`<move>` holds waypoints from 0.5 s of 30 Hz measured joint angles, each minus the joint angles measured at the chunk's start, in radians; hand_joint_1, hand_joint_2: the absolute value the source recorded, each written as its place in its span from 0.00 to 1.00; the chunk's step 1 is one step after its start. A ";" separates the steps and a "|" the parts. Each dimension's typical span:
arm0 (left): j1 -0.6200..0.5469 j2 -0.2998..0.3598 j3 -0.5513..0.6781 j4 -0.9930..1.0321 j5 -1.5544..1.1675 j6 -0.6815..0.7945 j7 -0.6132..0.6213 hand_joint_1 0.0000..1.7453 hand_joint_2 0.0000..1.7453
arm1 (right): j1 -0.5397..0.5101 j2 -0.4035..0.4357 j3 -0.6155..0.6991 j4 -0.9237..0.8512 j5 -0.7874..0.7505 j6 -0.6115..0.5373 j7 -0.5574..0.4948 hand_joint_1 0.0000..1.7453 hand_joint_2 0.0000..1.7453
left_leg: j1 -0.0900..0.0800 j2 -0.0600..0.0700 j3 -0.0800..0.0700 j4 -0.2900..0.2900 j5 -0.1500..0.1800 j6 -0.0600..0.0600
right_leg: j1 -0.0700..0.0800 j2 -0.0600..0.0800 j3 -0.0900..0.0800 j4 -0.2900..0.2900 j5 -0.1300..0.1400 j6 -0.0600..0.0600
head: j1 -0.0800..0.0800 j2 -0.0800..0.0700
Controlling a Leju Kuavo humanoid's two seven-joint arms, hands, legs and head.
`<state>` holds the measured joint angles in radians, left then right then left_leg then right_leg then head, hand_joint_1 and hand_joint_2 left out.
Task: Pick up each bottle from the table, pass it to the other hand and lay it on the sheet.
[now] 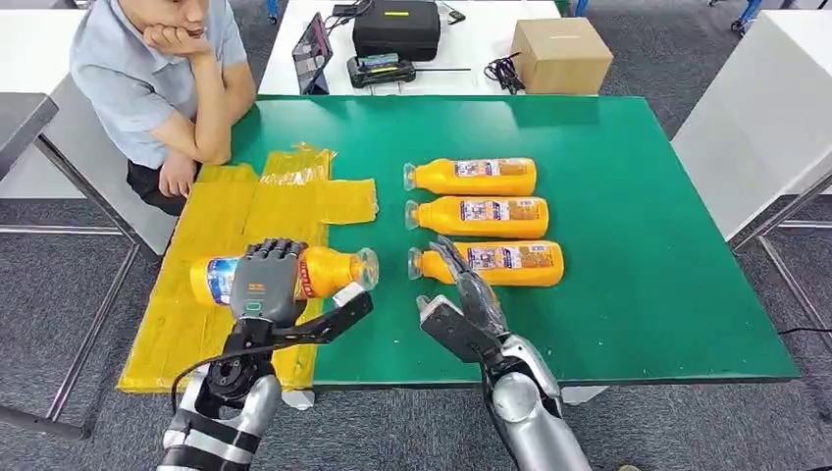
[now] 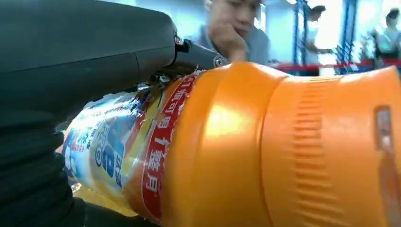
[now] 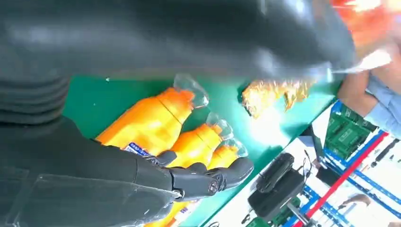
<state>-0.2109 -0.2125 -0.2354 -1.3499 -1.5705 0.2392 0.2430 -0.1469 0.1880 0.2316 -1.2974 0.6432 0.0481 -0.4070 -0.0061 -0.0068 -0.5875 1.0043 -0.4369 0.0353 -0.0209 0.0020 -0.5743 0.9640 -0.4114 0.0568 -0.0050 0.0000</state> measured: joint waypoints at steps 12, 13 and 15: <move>-0.121 0.059 -0.016 0.283 0.000 -0.033 0.013 0.71 1.00 | -0.023 0.013 -0.001 0.040 -0.022 0.009 -0.026 0.00 1.00 | 0.000 0.000 0.000 0.000 0.000 0.000 | 0.000 0.000 0.000 0.000 0.000 0.000 | 0.000 0.000; -0.127 0.061 -0.016 0.302 0.000 -0.034 0.014 0.77 1.00 | -0.024 0.013 -0.001 0.044 -0.022 0.009 -0.028 0.00 1.00 | 0.000 0.000 0.000 0.000 0.000 0.000 | 0.000 0.000 0.000 0.000 0.000 0.000 | 0.000 0.000; -0.139 0.066 -0.019 0.337 0.000 -0.038 0.029 0.16 1.00 | -0.025 0.013 -0.001 0.050 -0.023 0.009 -0.031 0.00 1.00 | 0.000 0.000 0.000 0.000 0.000 0.000 | 0.000 0.000 0.000 0.000 0.000 0.000 | 0.000 0.000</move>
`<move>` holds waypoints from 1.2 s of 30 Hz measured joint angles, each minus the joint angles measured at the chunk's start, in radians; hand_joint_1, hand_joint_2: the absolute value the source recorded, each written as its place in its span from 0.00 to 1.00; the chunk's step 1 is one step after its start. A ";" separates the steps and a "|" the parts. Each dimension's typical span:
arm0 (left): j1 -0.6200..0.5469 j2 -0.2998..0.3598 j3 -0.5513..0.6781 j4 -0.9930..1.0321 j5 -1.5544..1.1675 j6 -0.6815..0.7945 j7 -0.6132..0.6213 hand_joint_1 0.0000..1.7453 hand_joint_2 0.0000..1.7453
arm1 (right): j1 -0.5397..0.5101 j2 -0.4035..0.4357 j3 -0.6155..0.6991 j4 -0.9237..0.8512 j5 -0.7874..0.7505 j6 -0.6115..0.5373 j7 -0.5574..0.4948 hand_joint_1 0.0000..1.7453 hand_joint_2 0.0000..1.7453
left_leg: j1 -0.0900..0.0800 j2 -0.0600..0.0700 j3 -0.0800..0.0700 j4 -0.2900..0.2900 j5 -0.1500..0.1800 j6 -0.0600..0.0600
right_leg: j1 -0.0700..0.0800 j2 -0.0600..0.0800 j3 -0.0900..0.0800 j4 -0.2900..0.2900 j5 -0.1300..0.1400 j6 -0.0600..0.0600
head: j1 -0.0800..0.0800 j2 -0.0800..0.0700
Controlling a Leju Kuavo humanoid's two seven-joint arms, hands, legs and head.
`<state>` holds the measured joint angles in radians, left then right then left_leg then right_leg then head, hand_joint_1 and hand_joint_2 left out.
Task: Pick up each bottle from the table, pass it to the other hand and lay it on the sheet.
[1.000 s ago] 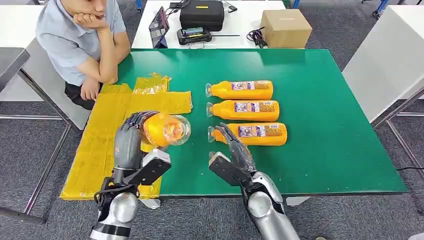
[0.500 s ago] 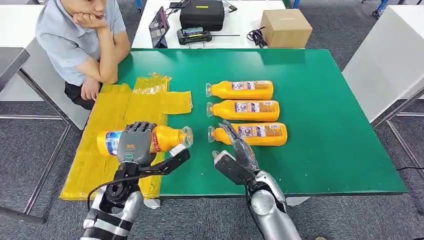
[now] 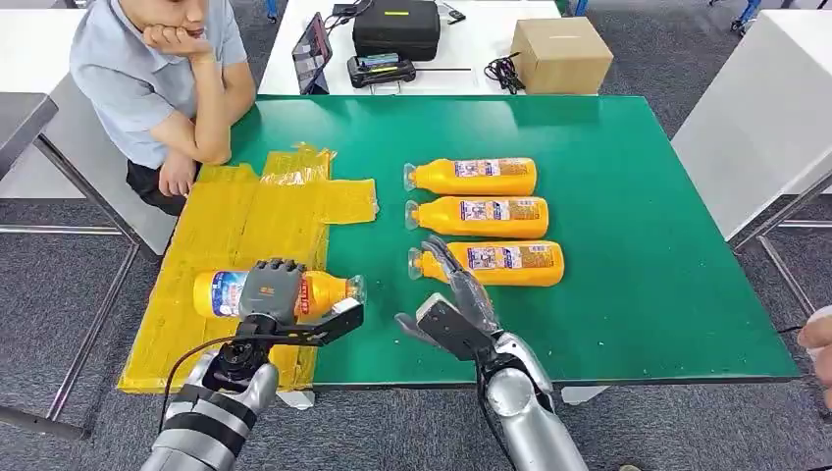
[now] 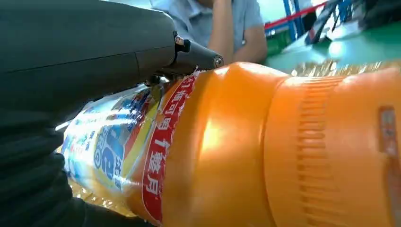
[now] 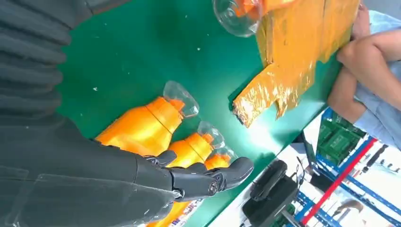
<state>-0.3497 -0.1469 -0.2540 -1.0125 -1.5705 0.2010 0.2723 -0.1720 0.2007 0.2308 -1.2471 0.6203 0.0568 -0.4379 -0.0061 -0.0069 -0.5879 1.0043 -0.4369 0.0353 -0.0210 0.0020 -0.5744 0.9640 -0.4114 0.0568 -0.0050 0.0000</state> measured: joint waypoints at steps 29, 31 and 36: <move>-0.083 0.008 -0.016 0.153 0.000 -0.012 0.017 0.00 1.00 | -0.018 0.000 0.002 0.045 -0.005 -0.006 -0.005 0.00 1.00 | 0.000 -0.001 0.003 0.000 0.001 -0.001 | 0.000 0.000 0.003 0.000 0.000 0.000 | 0.000 0.000; -0.049 0.008 -0.036 0.101 0.000 -0.001 0.026 0.00 1.00 | -0.007 -0.002 0.001 0.041 0.001 -0.015 0.000 0.00 1.00 | 0.000 -0.001 0.003 0.000 0.001 -0.001 | 0.000 0.000 0.003 0.000 0.000 0.000 | 0.000 0.000; 0.021 0.010 -0.109 -0.044 0.000 -0.002 0.049 0.00 1.00 | 0.020 -0.004 -0.006 0.021 0.005 -0.021 0.005 0.00 1.00 | 0.000 -0.002 0.000 0.000 0.001 -0.001 | 0.000 -0.001 0.000 0.000 0.000 0.000 | 0.000 0.000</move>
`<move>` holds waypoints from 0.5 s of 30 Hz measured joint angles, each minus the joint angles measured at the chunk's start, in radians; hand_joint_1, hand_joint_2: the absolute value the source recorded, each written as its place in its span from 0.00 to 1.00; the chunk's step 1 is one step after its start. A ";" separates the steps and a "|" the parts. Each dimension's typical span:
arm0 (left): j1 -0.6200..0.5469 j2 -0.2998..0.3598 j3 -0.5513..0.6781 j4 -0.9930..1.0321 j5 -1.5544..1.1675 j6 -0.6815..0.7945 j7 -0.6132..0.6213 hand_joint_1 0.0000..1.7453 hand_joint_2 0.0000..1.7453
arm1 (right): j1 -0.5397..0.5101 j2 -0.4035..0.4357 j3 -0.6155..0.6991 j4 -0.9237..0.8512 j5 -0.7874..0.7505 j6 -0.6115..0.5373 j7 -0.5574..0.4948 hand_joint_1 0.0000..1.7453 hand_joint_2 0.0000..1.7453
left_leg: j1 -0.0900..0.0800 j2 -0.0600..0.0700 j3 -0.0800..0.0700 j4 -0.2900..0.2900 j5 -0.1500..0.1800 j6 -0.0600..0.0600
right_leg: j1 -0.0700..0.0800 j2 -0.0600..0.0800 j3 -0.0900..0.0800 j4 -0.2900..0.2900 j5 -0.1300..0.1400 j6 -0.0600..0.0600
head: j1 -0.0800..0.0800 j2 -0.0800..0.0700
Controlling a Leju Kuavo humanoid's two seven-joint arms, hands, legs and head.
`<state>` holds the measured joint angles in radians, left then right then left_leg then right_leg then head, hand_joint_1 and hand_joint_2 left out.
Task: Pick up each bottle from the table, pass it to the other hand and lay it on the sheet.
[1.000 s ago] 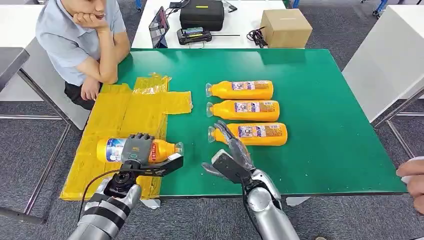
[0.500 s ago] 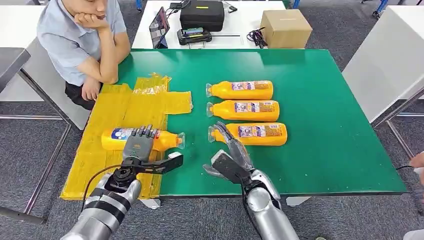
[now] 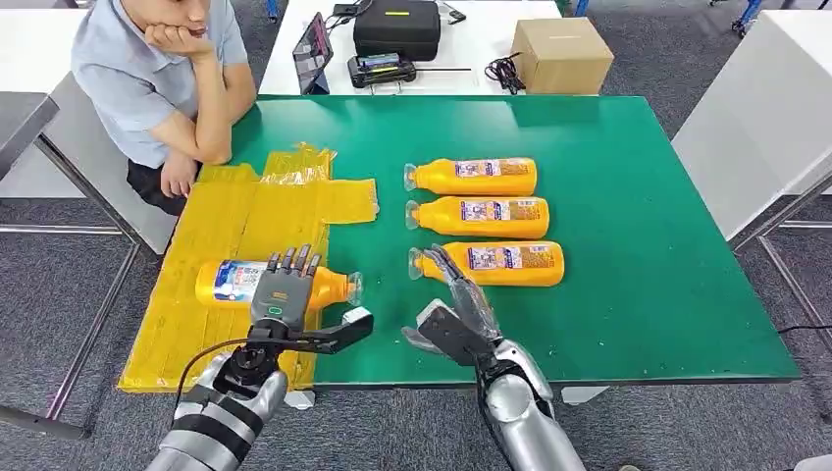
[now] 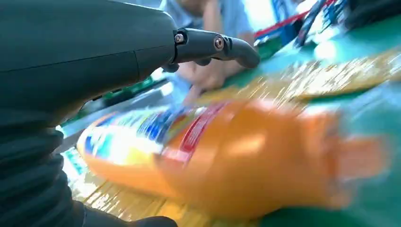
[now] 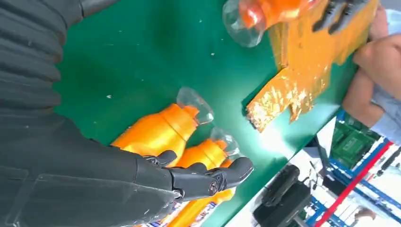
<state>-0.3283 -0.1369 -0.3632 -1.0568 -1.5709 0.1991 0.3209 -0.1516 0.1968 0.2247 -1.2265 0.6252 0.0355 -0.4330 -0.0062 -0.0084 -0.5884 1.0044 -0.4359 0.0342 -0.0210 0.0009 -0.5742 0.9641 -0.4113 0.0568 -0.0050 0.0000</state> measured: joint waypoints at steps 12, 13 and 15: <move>0.067 0.013 -0.118 -0.247 0.000 0.021 -0.018 0.00 1.00 | 0.028 -0.001 -0.017 -0.035 0.023 -0.011 0.008 0.00 1.00 | 0.000 0.000 0.000 0.000 0.000 0.000 | 0.000 0.000 -0.001 0.000 0.000 0.000 | 0.000 0.000; 0.076 0.013 -0.123 -0.267 0.000 0.024 -0.023 0.00 1.00 | 0.033 -0.001 -0.018 -0.042 0.031 -0.018 0.008 0.00 1.00 | 0.000 0.000 0.000 0.000 0.000 0.000 | 0.000 0.000 -0.001 0.000 0.000 0.000 | 0.000 0.000; 0.088 0.014 -0.137 -0.310 0.000 0.032 -0.030 0.00 1.00 | 0.041 -0.002 -0.020 -0.057 0.039 -0.027 0.009 0.00 0.00 | 0.000 0.000 0.000 0.000 0.000 0.000 | 0.000 0.000 -0.001 0.000 0.000 0.000 | 0.000 0.000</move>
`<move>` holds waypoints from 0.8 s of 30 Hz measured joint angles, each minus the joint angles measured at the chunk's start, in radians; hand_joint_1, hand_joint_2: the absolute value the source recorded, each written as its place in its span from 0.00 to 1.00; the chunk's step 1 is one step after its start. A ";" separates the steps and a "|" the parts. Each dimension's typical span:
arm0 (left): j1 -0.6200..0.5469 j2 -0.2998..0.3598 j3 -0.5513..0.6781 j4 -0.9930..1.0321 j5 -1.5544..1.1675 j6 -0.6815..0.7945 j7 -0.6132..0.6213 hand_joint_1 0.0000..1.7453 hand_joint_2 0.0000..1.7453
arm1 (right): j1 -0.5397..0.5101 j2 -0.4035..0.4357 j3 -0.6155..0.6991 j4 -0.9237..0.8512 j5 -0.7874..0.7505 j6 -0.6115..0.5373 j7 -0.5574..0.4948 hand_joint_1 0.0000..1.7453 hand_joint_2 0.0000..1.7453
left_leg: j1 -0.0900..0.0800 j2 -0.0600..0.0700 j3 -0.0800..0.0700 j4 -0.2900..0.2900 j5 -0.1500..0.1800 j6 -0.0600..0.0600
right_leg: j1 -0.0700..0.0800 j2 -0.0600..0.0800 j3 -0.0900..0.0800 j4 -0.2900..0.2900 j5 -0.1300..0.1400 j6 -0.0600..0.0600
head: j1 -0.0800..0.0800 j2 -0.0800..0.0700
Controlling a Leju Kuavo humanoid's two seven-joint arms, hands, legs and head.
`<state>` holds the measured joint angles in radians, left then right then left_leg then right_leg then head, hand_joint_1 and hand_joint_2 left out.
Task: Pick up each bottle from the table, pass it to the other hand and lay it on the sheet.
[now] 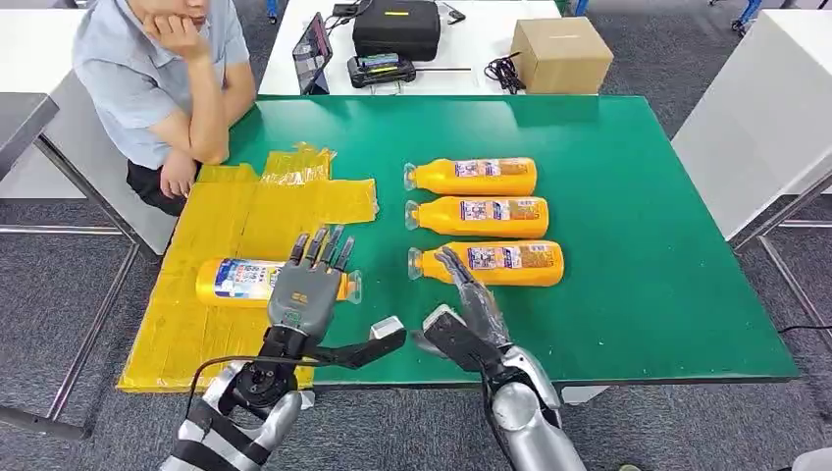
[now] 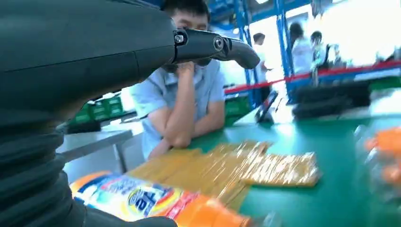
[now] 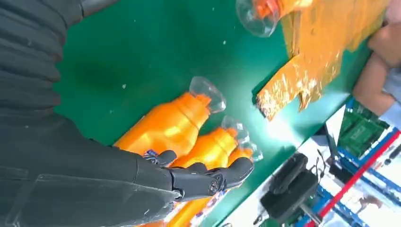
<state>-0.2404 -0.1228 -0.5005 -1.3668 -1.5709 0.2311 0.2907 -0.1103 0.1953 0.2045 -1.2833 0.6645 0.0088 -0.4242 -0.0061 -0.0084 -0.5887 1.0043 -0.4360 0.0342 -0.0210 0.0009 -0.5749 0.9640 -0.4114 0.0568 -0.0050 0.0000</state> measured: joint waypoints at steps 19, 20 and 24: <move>0.232 -0.194 0.281 -0.234 0.784 0.040 -0.552 0.00 1.00 | 0.004 -0.132 -0.052 -0.106 0.793 -0.329 0.235 0.00 1.00 | -0.001 0.000 0.000 0.000 0.000 0.000 | 0.000 -0.001 0.000 0.000 0.000 0.000 | 0.000 0.000; 0.238 -0.197 0.290 -0.237 0.810 0.031 -0.550 0.00 1.00 | 0.002 -0.137 -0.055 -0.103 0.805 -0.335 0.238 0.00 1.00 | -0.001 0.000 0.000 0.000 0.000 0.000 | 0.000 -0.001 0.000 0.000 0.000 0.000 | 0.000 0.000; 0.258 -0.210 0.305 -0.242 0.921 0.006 -0.550 0.00 1.00 | -0.002 -0.153 -0.070 -0.082 0.785 -0.331 0.224 0.00 1.00 | -0.001 0.000 -0.001 0.000 0.000 0.000 | 0.000 -0.001 0.000 0.000 0.000 0.000 | 0.000 0.000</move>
<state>0.0174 -0.3330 -0.1953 -1.6087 -0.6496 0.2369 -0.2598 -0.1128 0.0423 0.1346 -1.3657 1.4496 -0.3227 -0.2003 -0.0067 -0.0089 -0.5892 1.0042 -0.4364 0.0346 -0.0214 0.0002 -0.5751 0.9637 -0.4114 0.0569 -0.0050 0.0000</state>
